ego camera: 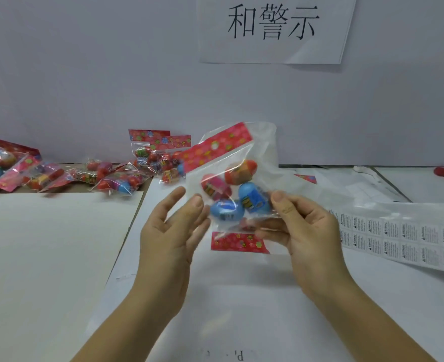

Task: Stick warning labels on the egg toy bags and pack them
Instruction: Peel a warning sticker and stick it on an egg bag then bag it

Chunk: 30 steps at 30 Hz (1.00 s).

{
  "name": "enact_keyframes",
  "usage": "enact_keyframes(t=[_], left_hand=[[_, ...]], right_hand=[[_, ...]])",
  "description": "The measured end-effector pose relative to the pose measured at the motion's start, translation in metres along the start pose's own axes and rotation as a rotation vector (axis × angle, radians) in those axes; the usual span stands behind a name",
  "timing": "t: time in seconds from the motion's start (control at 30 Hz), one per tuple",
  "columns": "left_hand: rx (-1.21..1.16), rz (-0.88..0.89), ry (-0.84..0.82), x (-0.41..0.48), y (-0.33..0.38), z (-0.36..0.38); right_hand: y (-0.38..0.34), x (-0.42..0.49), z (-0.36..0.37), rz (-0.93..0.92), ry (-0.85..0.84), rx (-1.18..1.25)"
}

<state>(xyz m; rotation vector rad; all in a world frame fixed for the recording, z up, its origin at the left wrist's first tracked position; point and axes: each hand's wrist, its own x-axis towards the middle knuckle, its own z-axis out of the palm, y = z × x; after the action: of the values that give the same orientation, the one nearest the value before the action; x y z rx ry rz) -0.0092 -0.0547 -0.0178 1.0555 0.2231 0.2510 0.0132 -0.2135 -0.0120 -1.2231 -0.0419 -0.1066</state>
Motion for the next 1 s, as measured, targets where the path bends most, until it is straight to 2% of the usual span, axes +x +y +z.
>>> enact_keyframes(t=[0.07,0.13,0.23,0.27,0.33,0.4,0.5,0.6,0.73,0.8,0.9,1.0], left_hand=[[-0.027,0.052,0.04,-0.002,-0.001,0.001],[-0.108,0.028,-0.107,-0.007,-0.003,0.004],[-0.177,-0.035,-0.354,-0.015,-0.006,0.008],[-0.194,-0.043,-0.361,-0.016,-0.007,0.008],[-0.176,-0.044,-0.321,-0.015,-0.005,0.006],[-0.13,-0.052,-0.239,-0.012,-0.002,0.005],[-0.059,-0.065,-0.183,-0.007,0.002,0.003],[-0.063,-0.088,-0.195,-0.006,0.002,0.002],[-0.006,-0.099,-0.266,-0.007,0.004,0.003],[0.109,-0.057,-0.26,-0.008,0.002,0.004],[0.242,0.041,-0.242,-0.011,-0.003,0.004],[0.24,0.04,-0.224,-0.011,-0.004,0.003]], right_hand=[[-0.001,-0.001,-0.002,-0.184,0.083,-0.079],[0.001,-0.005,-0.003,-0.422,0.084,-0.217],[0.012,-0.013,-0.002,-0.871,-0.058,-0.599],[0.016,-0.014,-0.001,-0.989,-0.123,-0.735],[0.022,-0.017,-0.001,-1.086,-0.237,-0.888],[0.023,-0.019,0.001,-1.069,-0.268,-0.872],[0.019,-0.02,0.0,-0.96,-0.144,-0.734],[0.011,-0.016,0.0,-0.64,-0.049,-0.562],[0.003,-0.012,0.002,-0.185,-0.181,-0.223],[0.0,-0.012,0.004,-0.125,-0.221,-0.208],[-0.001,-0.012,0.004,-0.126,-0.188,-0.23],[0.0,-0.011,0.002,-0.14,-0.173,-0.224]])
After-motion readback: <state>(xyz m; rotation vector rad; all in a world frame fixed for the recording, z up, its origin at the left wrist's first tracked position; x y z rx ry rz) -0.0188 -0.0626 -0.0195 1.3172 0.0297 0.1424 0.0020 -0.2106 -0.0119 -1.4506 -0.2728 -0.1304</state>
